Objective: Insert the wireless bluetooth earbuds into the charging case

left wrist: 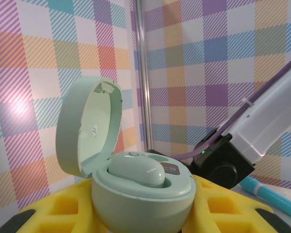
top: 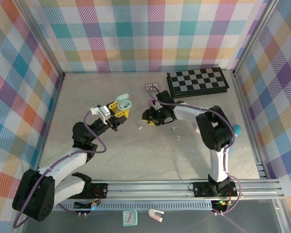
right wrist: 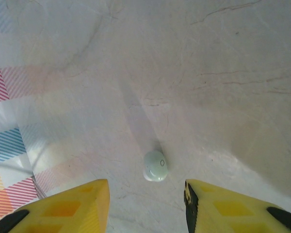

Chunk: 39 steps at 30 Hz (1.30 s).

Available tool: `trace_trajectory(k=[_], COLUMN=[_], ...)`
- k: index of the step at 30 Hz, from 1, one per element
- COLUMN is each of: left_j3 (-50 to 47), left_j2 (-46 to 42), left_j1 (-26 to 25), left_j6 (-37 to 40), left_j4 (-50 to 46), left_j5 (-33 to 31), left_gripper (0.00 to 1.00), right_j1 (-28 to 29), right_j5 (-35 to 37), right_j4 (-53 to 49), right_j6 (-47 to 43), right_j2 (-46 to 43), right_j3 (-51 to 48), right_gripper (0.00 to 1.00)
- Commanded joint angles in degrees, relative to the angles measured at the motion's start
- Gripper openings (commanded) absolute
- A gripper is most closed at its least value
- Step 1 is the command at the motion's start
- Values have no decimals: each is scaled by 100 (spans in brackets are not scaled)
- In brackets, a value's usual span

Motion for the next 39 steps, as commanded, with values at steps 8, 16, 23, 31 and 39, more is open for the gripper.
trace_trajectory(k=[8, 16, 23, 31, 39], left_j3=[157, 162, 153, 172, 176], left_j2=[-27, 7, -16, 4, 16], left_j1=[-16, -25, -25, -25, -26], left_j6=[-63, -48, -30, -25, -17], left_j4=[-70, -70, -123, -132, -132], left_j5=[183, 208, 214, 209, 201], left_gripper=[33, 33, 33, 33, 33], right_j1=[127, 325, 403, 488, 520], right_j5=[-369, -64, 42, -12, -66], right_j4=[-182, -725, -839, -865, -824], right_j6=[-162, -464, -565, -615, -623], right_j2=[565, 838, 879, 844, 831], right_j3=[579, 990, 1019, 966, 935], right_gripper=[40, 41, 41, 41, 39])
